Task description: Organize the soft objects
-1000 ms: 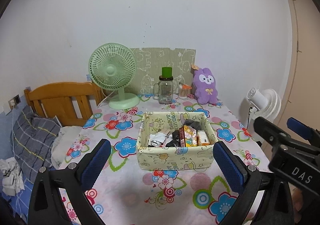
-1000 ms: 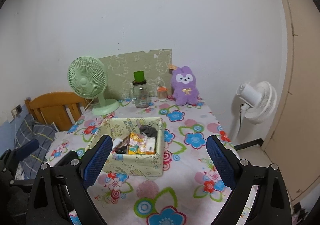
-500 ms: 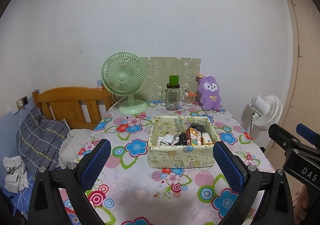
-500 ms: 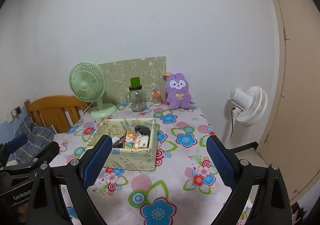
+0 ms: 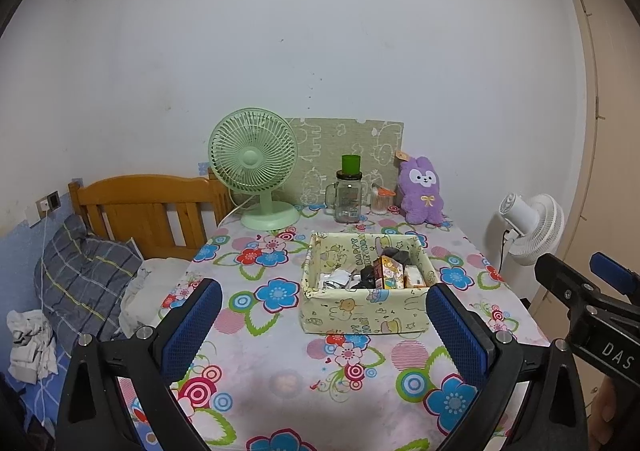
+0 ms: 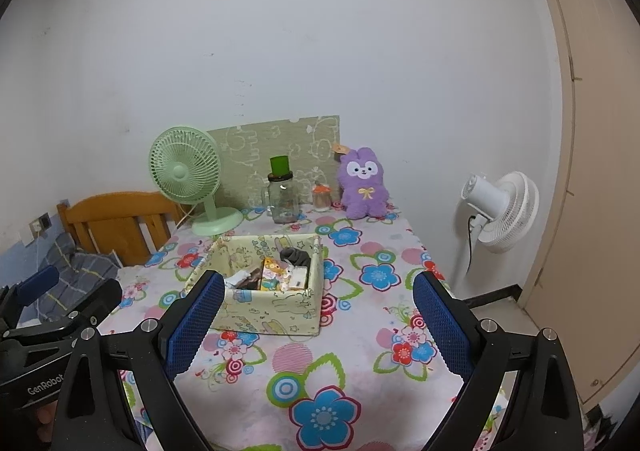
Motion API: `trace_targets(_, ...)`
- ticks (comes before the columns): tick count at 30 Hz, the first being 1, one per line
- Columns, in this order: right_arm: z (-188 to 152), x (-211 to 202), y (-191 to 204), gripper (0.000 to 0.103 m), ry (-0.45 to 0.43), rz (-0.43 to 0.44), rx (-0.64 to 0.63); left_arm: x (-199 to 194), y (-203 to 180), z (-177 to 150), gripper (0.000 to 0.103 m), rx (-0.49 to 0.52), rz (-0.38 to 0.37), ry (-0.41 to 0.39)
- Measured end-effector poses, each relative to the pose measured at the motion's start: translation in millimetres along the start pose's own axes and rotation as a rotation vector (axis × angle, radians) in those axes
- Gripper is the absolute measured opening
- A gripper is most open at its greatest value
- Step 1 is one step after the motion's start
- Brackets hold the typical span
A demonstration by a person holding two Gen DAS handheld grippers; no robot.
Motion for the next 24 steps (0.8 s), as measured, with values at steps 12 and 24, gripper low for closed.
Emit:
trace_targets(12, 0.6, 0.3, -1.1, 0.097, 0.000, 0.002, 0.003, 2.8, -2.3, -0.1, 0.103, -0.013, 0.010, 0.002)
trace_targets(24, -1.0, 2.0, 2.3, 0.097, 0.000, 0.015, 0.000, 2.3, -2.2, 0.6, 0.103, -0.020, 0.016, 0.002)
Point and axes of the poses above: each gripper's, at about its wrist camera, not at the fingertips, and x roughly the way its jaws point, y to its left, z to its top, the point moved 4 cm from there along x, roughly the way its jaws point, and after that the axes turned 14 degrees about -z, right-handed, at the moved point
